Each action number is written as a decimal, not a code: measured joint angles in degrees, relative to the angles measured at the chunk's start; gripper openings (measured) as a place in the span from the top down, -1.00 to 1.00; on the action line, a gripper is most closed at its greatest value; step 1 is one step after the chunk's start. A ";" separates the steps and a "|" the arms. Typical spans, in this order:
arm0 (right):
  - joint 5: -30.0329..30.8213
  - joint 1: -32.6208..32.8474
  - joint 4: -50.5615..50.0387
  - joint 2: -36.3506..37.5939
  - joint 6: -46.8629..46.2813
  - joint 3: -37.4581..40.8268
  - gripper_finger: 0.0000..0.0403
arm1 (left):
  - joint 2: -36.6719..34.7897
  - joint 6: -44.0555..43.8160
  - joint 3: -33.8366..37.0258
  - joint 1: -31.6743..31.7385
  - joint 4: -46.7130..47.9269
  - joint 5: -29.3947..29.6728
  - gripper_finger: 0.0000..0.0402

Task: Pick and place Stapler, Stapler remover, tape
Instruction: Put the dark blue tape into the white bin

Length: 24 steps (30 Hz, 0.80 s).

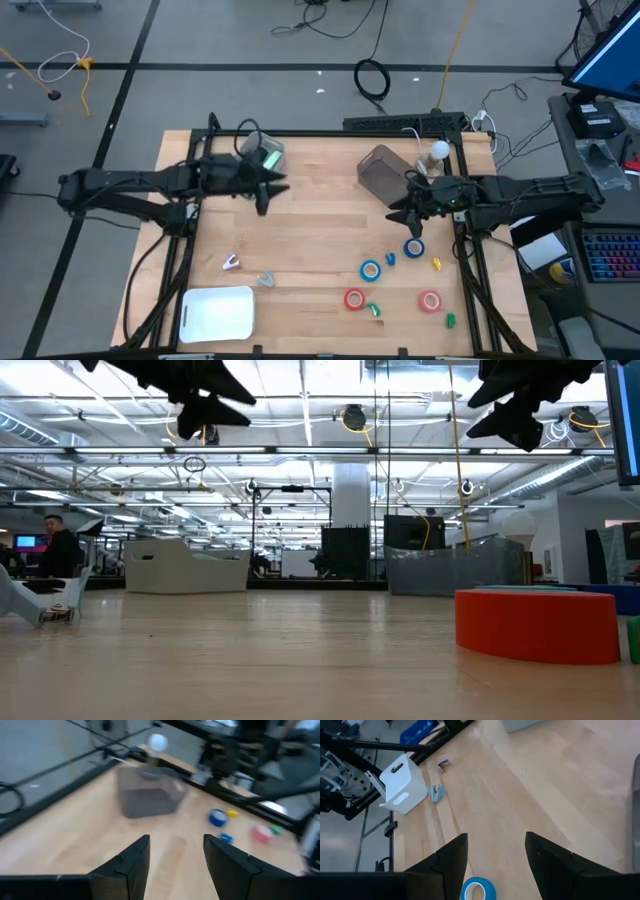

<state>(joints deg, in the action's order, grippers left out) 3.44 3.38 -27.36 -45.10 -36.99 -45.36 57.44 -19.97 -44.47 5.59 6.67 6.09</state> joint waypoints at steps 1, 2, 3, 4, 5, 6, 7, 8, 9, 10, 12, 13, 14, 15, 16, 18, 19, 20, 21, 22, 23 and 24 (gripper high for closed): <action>0.98 0.00 -0.35 0.88 0.45 0.00 0.05 | 0.55 -0.49 0.00 -1.60 -0.71 0.21 0.07; 1.96 0.00 -0.86 1.86 0.94 0.00 0.06 | 1.14 -0.95 0.00 -3.04 -1.24 0.57 0.07; 2.54 0.00 -1.48 2.86 1.59 0.00 0.06 | 1.74 -1.41 0.00 -4.44 -1.65 1.31 0.07; 2.69 -0.02 -2.08 3.77 2.21 0.00 0.07 | 2.46 -1.76 0.00 -5.77 -2.44 2.00 0.07; 2.66 -0.02 -2.61 4.62 2.87 0.00 0.07 | 3.14 -2.13 0.00 -6.90 -3.42 2.84 0.07; 2.56 -0.02 -3.12 5.47 3.40 0.00 0.07 | 3.76 -2.62 0.00 -7.91 -4.00 3.39 0.07; 2.54 0.00 -3.64 6.21 3.58 0.00 0.06 | 4.38 -3.09 0.00 -8.86 -4.58 4.05 0.07; 2.52 0.02 -4.17 6.96 3.72 0.00 0.06 | 5.05 -3.55 0.00 -9.63 -5.58 4.50 0.07; 2.52 0.00 -4.88 7.70 4.00 0.00 0.06 | 5.68 -3.92 0.00 -10.33 -6.72 4.79 0.07; 2.52 0.00 -5.73 8.36 4.43 0.00 0.06 | 6.21 -4.26 0.00 -10.88 -7.46 4.88 0.07; 2.60 0.00 -6.71 9.38 5.40 0.00 0.06 | 7.26 -4.56 0.00 -11.72 -9.10 4.94 0.07; 2.72 0.00 -7.37 9.85 5.83 0.00 0.07 | 7.70 -4.56 0.00 -12.08 -9.69 4.96 0.07; 2.79 0.00 -8.15 10.22 6.34 0.01 0.07 | 8.17 -4.60 0.00 -12.32 -10.18 4.98 0.07; 2.93 0.00 -8.72 10.60 6.67 0.01 0.08 | 8.51 -4.59 0.00 -12.59 -10.50 5.01 0.07; 3.54 0.01 -9.10 10.97 6.88 0.07 0.08 | 8.91 -4.60 0.00 -12.84 -10.64 5.05 0.07; 4.33 0.09 -8.87 12.11 6.87 1.17 0.08 | 9.53 -4.58 0.00 -13.13 -11.17 5.05 0.07; 4.42 0.09 -8.39 12.83 6.88 2.38 0.08 | 9.76 -4.58 0.00 -13.24 -11.22 5.05 0.07; 4.42 0.09 -7.42 13.61 6.76 3.87 0.08 | 9.85 -4.58 0.00 -13.30 -11.22 5.03 0.07; 4.37 0.09 -6.08 14.59 6.34 5.59 0.08 | 9.89 -4.58 0.00 -13.34 -11.22 5.03 0.07; 4.18 0.09 -4.18 15.50 5.96 7.48 0.08 | 10.02 -4.58 0.00 -13.32 -11.29 5.05 0.07; 4.10 0.09 -2.21 16.50 5.37 9.49 0.08 | 10.13 -4.58 0.00 -13.32 -11.42 5.05 0.07; 4.07 0.09 -0.34 17.66 4.78 11.60 0.08 | 10.22 -4.58 0.00 -13.30 -11.29 5.05 0.07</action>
<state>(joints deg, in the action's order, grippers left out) 7.51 3.46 -27.69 -27.44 -32.21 -33.76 67.66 -24.56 -44.47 -7.70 -4.63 11.14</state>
